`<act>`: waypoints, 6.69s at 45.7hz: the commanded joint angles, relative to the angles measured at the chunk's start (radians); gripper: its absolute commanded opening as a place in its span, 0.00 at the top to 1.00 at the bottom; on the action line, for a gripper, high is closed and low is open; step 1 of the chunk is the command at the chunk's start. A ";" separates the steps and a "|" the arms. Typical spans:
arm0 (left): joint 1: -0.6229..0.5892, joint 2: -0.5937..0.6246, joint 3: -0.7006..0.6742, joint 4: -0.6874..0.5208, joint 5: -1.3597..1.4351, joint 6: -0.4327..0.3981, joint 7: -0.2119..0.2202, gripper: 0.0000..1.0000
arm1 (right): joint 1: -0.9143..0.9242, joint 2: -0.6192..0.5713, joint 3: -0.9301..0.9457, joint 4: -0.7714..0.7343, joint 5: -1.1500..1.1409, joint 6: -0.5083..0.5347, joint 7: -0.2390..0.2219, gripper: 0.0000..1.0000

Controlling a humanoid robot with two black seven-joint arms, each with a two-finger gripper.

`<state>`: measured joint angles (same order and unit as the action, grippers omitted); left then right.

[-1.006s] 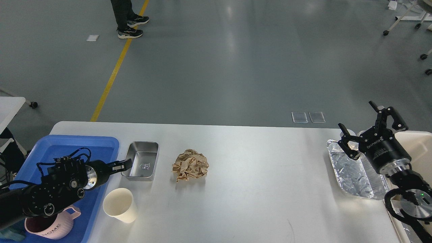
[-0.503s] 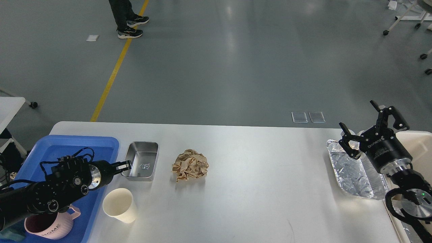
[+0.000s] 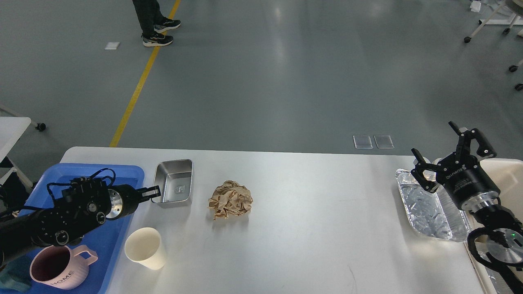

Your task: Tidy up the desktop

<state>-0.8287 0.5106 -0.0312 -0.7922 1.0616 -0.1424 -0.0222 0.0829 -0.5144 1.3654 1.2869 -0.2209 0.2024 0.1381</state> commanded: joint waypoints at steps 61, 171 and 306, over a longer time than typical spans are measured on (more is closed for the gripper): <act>-0.043 0.733 0.007 -0.377 -0.115 -0.105 -0.035 1.00 | 0.003 0.014 -0.003 0.002 0.000 -0.001 -0.002 0.00; 0.077 0.385 -0.337 -0.037 -0.296 -0.141 -0.030 0.03 | 0.000 0.008 0.003 0.003 0.000 0.000 -0.002 0.00; 0.456 -0.199 -1.113 -0.334 -0.985 0.050 -0.131 0.03 | 0.069 -0.568 -0.086 0.066 -0.675 0.132 -0.002 0.00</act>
<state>-0.4215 0.3380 -1.1027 -1.1078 0.0833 -0.0773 -0.1554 0.1352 -0.9935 1.2780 1.3337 -0.7485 0.2542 0.1365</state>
